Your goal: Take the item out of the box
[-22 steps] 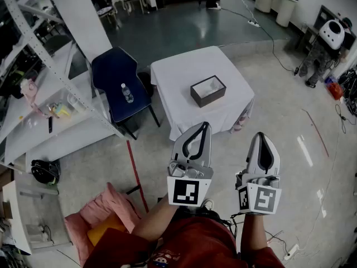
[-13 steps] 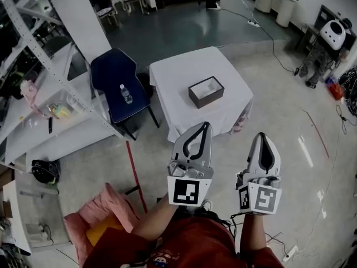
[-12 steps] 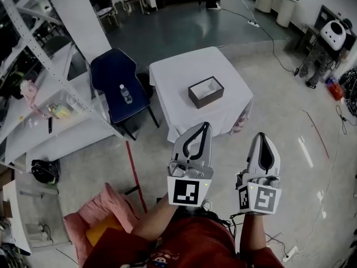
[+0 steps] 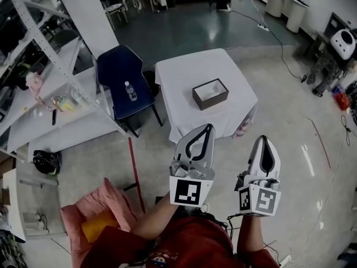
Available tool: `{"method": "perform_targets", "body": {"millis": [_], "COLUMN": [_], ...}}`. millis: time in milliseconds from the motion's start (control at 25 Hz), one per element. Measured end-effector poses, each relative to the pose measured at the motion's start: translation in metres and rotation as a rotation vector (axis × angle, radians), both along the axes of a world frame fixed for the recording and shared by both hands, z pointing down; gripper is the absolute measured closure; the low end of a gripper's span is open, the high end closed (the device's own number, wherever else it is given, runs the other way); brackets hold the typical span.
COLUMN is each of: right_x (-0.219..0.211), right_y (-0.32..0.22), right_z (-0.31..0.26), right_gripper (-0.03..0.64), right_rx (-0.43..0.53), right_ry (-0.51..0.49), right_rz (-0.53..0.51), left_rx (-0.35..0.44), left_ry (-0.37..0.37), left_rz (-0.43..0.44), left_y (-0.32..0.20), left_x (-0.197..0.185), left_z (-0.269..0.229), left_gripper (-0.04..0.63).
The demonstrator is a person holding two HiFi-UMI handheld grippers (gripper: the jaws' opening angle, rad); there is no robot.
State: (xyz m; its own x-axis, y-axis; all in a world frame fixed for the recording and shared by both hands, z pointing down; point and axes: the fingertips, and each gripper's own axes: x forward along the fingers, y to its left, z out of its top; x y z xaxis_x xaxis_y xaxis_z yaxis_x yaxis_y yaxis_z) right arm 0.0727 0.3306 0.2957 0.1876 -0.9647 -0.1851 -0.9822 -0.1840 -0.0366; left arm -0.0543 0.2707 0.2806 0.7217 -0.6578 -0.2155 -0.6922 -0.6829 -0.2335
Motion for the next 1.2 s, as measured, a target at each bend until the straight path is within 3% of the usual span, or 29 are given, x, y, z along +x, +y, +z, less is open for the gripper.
{"method": "perform_targets", "body": {"millis": [360, 680, 1200], "right_x": [0.032, 0.061, 0.059], "right_y": [-0.001, 0.004, -0.069], "right_z": [0.008, 0.012, 0.028], "right_gripper": [0.617, 0.617, 0.617], "right_rx": [-0.024, -0.011, -0.031], "right_ry": [0.024, -0.011, -0.005], "right_rz": [-0.038, -0.055, -0.089], "left_rx": [-0.002, -0.011, -0.001], "left_ry": [0.001, 0.008, 0.003], "left_rz": [-0.022, -0.042, -0.079], "left_y": [0.007, 0.011, -0.056], "left_x": [0.036, 0.063, 0.052], "left_z": [0.005, 0.008, 0.018], "left_gripper": [0.591, 0.592, 0.592]}}
